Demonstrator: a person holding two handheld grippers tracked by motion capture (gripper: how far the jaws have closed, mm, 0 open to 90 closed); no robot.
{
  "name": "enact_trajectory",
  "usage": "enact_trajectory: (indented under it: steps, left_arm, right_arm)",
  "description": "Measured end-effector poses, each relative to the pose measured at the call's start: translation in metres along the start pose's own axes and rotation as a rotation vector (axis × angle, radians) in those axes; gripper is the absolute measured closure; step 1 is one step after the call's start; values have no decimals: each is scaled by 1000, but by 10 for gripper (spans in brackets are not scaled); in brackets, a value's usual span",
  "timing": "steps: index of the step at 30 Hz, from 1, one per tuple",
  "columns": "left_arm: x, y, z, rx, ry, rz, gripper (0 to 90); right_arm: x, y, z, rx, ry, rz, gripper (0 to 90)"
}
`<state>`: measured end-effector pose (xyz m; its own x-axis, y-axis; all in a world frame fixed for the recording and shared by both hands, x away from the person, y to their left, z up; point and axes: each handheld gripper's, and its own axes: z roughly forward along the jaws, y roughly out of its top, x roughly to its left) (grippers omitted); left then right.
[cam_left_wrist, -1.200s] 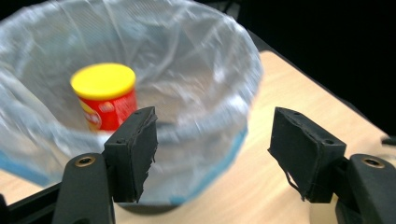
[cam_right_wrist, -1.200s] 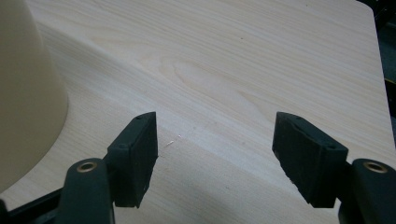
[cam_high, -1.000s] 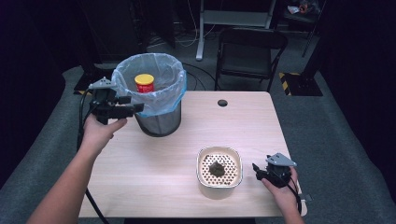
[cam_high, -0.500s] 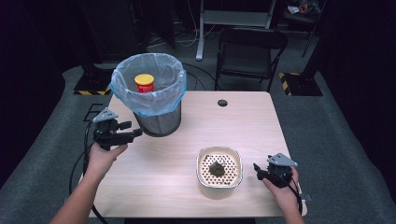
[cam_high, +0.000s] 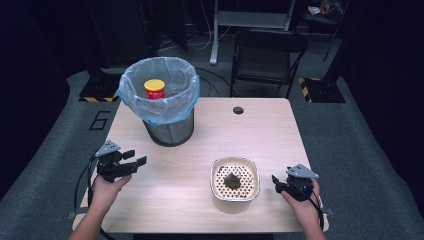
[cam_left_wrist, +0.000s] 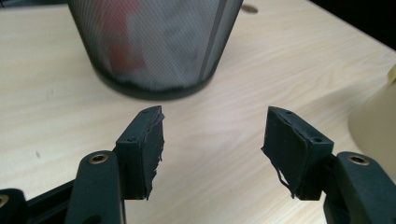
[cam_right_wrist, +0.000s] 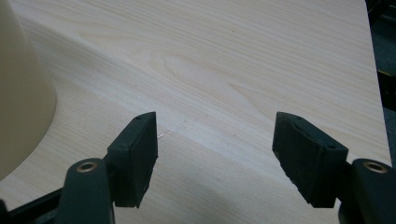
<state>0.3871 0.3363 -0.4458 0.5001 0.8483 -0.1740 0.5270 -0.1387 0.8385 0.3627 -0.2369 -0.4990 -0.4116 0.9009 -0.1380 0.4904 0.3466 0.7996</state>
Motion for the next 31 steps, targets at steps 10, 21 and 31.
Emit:
enact_trajectory:
  steps: [10,21,31]
  left_arm:
    - [13,-35,13,44,27,-4,350]
    - [26,-57,23,109,90,-16,323]
    - [42,-64,25,156,153,-7,268]
  right_arm:
    - [1,-1,2,6,-2,5,308]
    - [0,-2,4,11,4,-4,308]
    - [-5,-7,6,34,-25,16,276]
